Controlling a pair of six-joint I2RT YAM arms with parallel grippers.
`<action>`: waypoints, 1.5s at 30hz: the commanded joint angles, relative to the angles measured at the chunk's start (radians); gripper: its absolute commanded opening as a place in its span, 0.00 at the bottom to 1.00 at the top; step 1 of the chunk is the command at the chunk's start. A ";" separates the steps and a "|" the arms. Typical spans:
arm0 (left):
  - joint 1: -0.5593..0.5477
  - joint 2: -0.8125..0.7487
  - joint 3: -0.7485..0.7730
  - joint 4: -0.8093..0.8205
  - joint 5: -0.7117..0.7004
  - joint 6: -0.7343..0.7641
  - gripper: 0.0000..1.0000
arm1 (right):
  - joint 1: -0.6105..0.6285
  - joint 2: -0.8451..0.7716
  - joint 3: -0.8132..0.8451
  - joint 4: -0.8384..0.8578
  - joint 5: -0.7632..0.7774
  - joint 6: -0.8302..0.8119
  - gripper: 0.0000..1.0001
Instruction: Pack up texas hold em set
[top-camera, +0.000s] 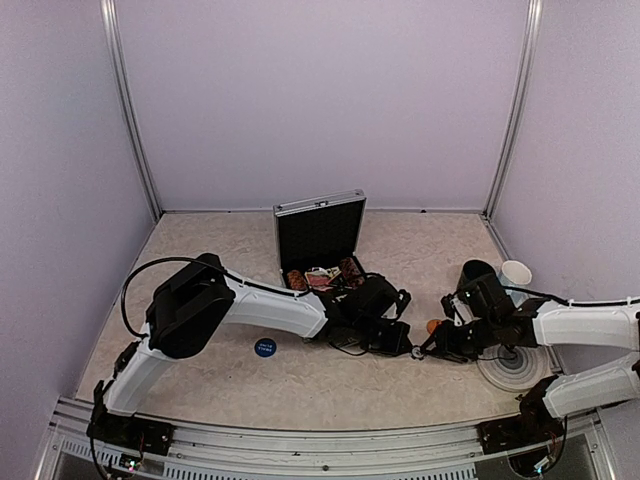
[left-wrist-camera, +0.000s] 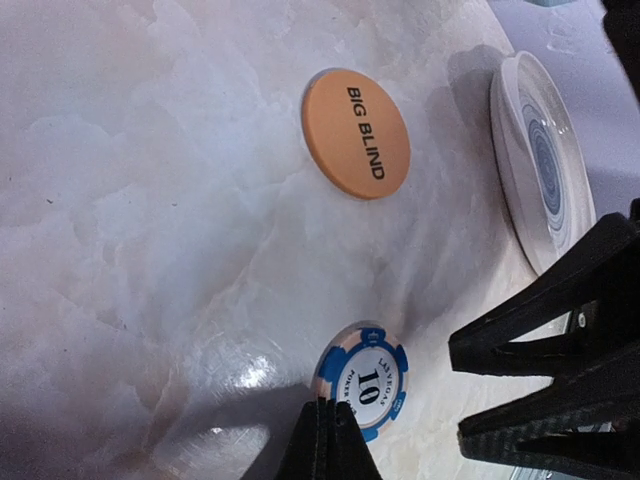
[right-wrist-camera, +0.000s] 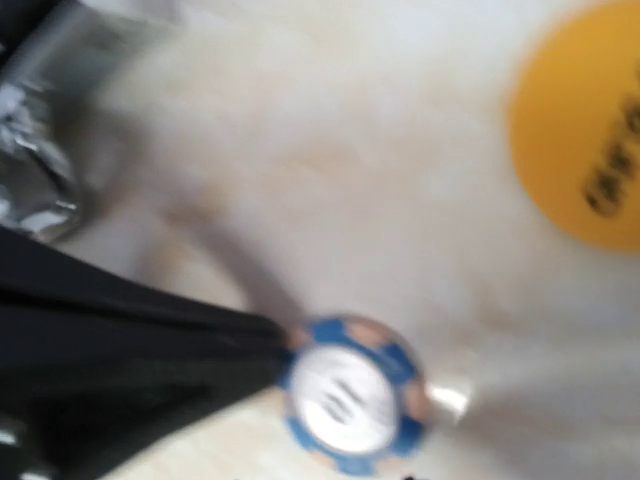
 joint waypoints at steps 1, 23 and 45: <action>0.007 0.021 -0.093 0.011 0.056 -0.042 0.00 | -0.016 0.026 -0.048 0.016 -0.001 0.030 0.34; 0.026 0.015 -0.179 0.077 0.104 -0.074 0.27 | -0.018 0.040 -0.123 0.273 -0.120 0.052 0.34; 0.026 0.008 -0.212 0.085 0.105 -0.073 0.27 | -0.017 0.161 -0.036 0.195 -0.053 0.055 0.36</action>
